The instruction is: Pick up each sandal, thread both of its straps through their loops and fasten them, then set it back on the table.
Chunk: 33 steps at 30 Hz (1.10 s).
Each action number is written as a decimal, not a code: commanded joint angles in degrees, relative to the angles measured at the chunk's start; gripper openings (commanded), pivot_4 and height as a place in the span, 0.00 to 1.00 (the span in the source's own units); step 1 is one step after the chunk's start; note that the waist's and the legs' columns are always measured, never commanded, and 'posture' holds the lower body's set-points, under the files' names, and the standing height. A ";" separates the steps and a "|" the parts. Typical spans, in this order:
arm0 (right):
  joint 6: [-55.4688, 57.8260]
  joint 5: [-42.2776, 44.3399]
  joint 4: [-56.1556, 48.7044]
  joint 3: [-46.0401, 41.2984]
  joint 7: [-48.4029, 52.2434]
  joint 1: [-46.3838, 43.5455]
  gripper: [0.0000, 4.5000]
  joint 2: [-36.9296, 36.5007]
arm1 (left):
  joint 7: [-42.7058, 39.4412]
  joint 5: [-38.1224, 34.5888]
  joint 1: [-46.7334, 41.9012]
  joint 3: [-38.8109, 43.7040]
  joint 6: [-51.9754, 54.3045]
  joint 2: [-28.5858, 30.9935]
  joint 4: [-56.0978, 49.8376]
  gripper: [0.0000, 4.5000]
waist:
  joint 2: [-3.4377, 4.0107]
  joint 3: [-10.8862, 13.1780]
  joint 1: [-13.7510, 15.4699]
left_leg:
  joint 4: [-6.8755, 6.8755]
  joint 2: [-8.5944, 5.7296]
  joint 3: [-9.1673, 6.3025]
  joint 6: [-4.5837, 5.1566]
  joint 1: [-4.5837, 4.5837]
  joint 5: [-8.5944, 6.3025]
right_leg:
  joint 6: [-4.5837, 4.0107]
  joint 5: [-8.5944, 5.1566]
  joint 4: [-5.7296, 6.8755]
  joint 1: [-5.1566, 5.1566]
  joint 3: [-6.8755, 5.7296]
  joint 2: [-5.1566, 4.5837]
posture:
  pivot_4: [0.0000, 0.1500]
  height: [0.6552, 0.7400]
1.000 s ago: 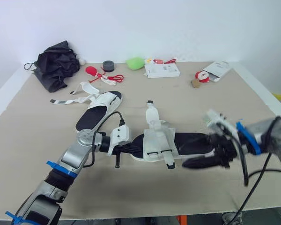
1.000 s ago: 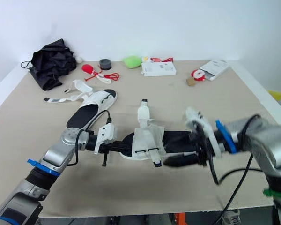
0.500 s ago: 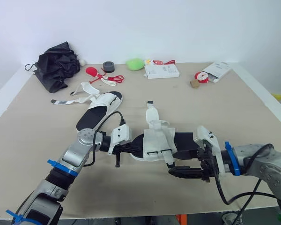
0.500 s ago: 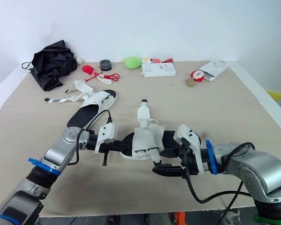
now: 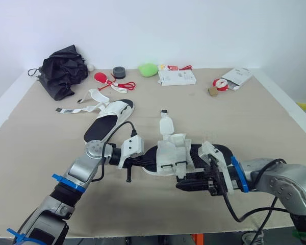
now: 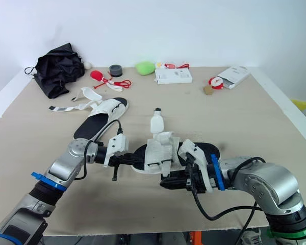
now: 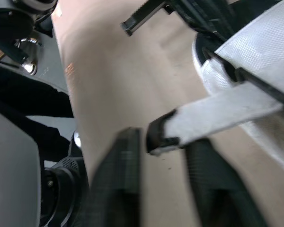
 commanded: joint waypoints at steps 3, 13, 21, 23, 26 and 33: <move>-1.11 0.90 -0.47 0.33 -0.08 -0.58 0.01 -0.18 | 0.22 3.10 2.32 -2.78 1.62 0.80 3.35 0.00 | 0.00 0.00 0.00 | 0.00 0.00 0.00 0.00 0.00 0.00 | 0.00 0.00 0.00 0.00 0.00 0.00 | 1.00 1.00; -2.24 4.19 -3.30 -0.68 3.12 1.76 0.01 -2.92 | 0.14 3.18 2.16 -2.81 1.39 0.76 3.79 0.00 | -0.02 0.01 0.01 | -0.05 0.00 -0.01 -0.01 0.00 -0.01 | 0.02 -0.03 -0.04 0.00 -0.02 -0.01 | 1.00 1.00; -2.42 20.65 -8.17 -6.51 2.91 -2.79 0.01 -1.84 | 0.16 3.19 1.89 -2.66 1.24 0.74 4.31 0.00 | -0.07 0.05 0.01 | -0.09 0.00 -0.04 -0.01 0.00 -0.01 | 0.07 -0.03 -0.08 0.01 -0.04 -0.01 | 1.00 1.00; -2.83 24.60 -6.20 -7.56 0.05 -5.86 0.01 -0.48 | 0.16 3.16 1.93 -2.64 1.21 0.77 4.34 0.00 | -0.14 0.09 0.01 | -0.09 0.00 -0.05 -0.01 0.02 -0.01 | 0.07 -0.03 -0.10 0.03 -0.04 -0.02 | 1.00 1.00; -3.83 26.78 -1.92 -7.96 -4.99 -11.35 0.01 2.13 | 0.07 3.17 1.89 -2.63 1.06 0.78 4.56 0.00 | -0.12 0.10 0.00 | -0.08 0.00 -0.04 -0.01 0.01 -0.01 | 0.09 -0.02 -0.11 0.02 -0.03 -0.06 | 1.00 1.00; -6.06 12.93 12.60 -2.35 -15.46 -19.66 0.01 8.90 | -0.09 3.18 1.61 -2.92 0.94 0.43 4.81 0.00 | -0.17 0.12 0.10 | -0.13 -0.01 0.03 0.01 -0.10 0.01 | 0.01 0.01 -0.13 -0.06 -0.08 -0.15 | 1.00 1.00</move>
